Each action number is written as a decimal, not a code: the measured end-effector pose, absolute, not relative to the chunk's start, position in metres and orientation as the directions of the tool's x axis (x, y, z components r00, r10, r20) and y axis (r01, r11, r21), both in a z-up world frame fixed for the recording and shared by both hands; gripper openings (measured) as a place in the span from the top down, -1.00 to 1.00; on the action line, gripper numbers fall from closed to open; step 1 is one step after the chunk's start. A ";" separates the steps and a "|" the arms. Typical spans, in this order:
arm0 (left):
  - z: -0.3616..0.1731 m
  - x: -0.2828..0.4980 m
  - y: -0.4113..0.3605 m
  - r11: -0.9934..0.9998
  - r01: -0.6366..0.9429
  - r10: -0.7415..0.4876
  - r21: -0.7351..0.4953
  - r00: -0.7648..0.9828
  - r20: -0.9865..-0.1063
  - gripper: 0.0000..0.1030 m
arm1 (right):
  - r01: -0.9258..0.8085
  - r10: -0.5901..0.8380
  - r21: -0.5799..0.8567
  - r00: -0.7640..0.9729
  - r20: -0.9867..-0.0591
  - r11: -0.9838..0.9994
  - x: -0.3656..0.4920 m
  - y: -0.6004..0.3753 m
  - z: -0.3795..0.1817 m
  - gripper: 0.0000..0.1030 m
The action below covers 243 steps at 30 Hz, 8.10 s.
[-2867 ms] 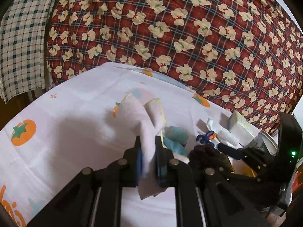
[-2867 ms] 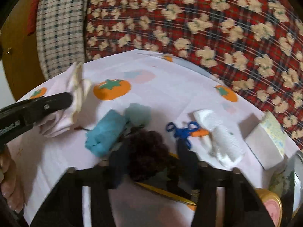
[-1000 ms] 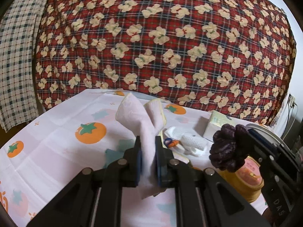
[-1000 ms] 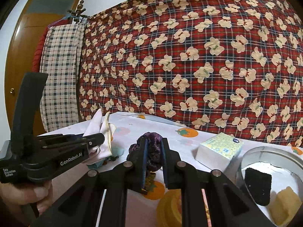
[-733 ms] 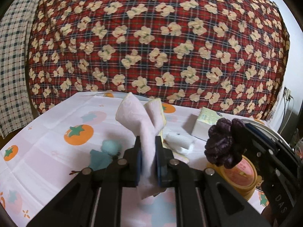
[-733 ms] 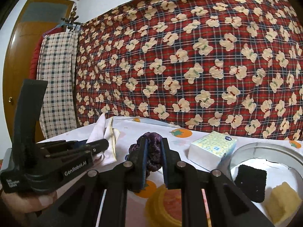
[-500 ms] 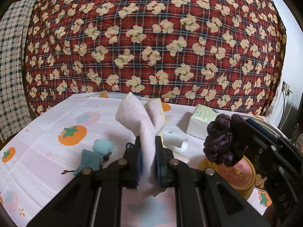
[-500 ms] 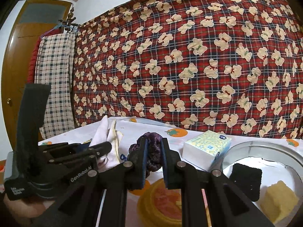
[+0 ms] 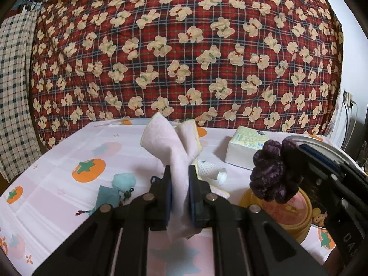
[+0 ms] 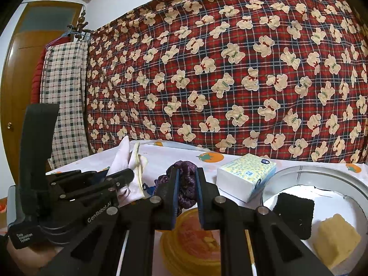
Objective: Organize soft objects
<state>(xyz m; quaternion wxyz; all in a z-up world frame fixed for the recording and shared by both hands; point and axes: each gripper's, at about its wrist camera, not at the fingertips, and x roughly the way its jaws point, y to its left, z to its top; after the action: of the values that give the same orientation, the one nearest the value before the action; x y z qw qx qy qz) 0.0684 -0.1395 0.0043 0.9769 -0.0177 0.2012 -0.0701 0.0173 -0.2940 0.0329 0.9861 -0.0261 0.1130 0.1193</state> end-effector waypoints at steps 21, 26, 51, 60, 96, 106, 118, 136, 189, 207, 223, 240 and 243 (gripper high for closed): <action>0.009 0.056 -0.140 0.989 0.138 -0.145 -0.045 0.934 -0.326 0.80 | -0.212 0.213 0.028 0.958 -0.191 0.977 0.003 -0.322 0.035 0.70; 0.010 0.056 -0.140 0.989 0.140 -0.147 -0.046 0.934 -0.327 0.80 | -0.214 0.215 0.030 0.958 -0.187 0.976 0.003 -0.323 0.035 0.70; 0.014 0.047 -0.160 0.987 0.159 -0.154 -0.005 0.942 -0.299 0.80 | -0.160 0.167 0.067 0.978 -0.123 0.985 -0.011 -0.350 0.042 0.70; 0.013 0.048 -0.170 0.980 0.197 -0.192 -0.013 0.930 -0.312 0.80 | -0.153 0.161 0.077 0.980 -0.115 0.985 -0.014 -0.354 0.043 0.70; 0.026 0.059 -0.258 0.909 0.416 -0.377 0.009 0.833 -0.404 0.80 | -0.067 0.080 0.116 0.990 -0.113 0.991 -0.023 -0.416 0.046 0.70; 0.034 0.072 -0.280 0.886 0.464 -0.413 0.002 0.790 -0.452 0.80 | -0.022 0.033 0.085 0.991 -0.133 0.996 -0.026 -0.440 0.050 0.70; 0.040 0.092 -0.299 0.877 0.478 -0.428 -0.035 0.748 -0.506 0.80 | 0.026 -0.013 0.074 0.985 -0.172 0.997 -0.020 -0.477 0.062 0.70; 0.047 0.135 -0.364 0.823 0.556 -0.482 -0.119 0.571 -0.665 0.80 | 0.182 -0.137 0.090 0.919 -0.370 0.979 0.014 -0.536 0.050 0.70; 0.055 0.087 -0.242 0.939 0.341 -0.281 0.035 0.824 -0.492 -0.69 | 0.143 -0.138 0.025 0.978 -0.158 0.989 -0.019 -0.504 0.050 -0.47; -0.015 0.122 -0.068 0.996 0.002 0.051 0.087 0.788 -0.613 -0.70 | -0.229 0.232 0.037 0.945 -0.229 0.973 0.005 -0.361 0.059 -0.48; -0.045 0.138 -0.037 0.997 0.048 -0.075 -0.058 0.696 -0.714 -0.32 | -0.380 0.357 0.041 0.820 -0.448 0.924 0.054 -0.234 0.022 -0.48; -0.040 0.129 -0.012 0.985 -0.008 -0.111 -0.174 0.737 -0.667 0.77 | -0.380 0.324 -0.004 0.792 -0.518 0.925 0.074 -0.204 0.006 -0.48; -0.038 0.128 -0.006 0.982 -0.025 -0.104 -0.186 0.752 -0.651 0.77 | -0.378 0.300 -0.025 0.772 -0.560 0.925 0.083 -0.193 -0.001 -0.48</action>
<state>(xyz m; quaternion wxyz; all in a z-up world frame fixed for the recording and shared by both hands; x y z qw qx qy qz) 0.1279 -0.0057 -0.0376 0.9314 -0.0920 0.3516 -0.0212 0.0834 -0.1935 -0.0006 0.9389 -0.0682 0.2851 0.1806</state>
